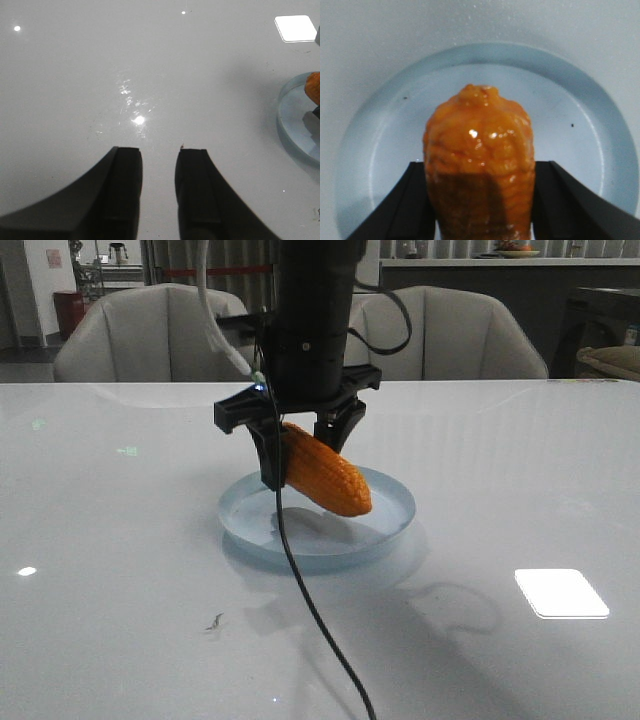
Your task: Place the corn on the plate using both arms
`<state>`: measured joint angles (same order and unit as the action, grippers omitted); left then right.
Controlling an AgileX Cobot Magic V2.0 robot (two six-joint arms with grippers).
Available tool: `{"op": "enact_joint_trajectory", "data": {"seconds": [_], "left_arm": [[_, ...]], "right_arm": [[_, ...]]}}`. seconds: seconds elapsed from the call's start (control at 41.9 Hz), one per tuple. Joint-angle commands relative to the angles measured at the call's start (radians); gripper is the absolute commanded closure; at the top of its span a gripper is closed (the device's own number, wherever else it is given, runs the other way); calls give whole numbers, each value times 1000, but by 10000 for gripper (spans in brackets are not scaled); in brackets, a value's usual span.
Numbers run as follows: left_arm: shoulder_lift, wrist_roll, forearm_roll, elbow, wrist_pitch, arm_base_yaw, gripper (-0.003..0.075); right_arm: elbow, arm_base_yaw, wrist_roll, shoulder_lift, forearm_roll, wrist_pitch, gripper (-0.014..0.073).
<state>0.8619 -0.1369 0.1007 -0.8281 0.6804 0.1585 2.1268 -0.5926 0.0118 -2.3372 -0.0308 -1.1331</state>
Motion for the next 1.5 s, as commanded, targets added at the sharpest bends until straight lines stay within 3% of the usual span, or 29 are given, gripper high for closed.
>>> {"op": "enact_joint_trajectory", "data": {"seconds": [0.0, 0.191, 0.62, 0.787, 1.049, 1.216, 1.478], "left_arm": [[-8, -11, -1, -27, -54, 0, 463], [-8, -11, -1, -27, -47, 0, 463], [-8, -11, -1, -27, -46, 0, 463], [-8, -11, 1, -27, -46, 0, 463], [-8, -11, 7, -27, -47, 0, 463], [-8, -11, 7, -27, -47, 0, 463], [-8, -11, 7, -27, -46, 0, 463]], "right_arm": [[32, 4, -12, 58, -27, 15, 177], [32, 4, -12, 52, -40, 42, 27], [121, 37, 36, 170, -41, -28, 21], [207, 114, 79, 358, -39, -18, 21], [183, 322, 77, 688, -42, -105, 21], [-26, 470, 75, 923, -42, -80, 21], [-785, 572, 75, 1427, -41, 244, 21]]}}
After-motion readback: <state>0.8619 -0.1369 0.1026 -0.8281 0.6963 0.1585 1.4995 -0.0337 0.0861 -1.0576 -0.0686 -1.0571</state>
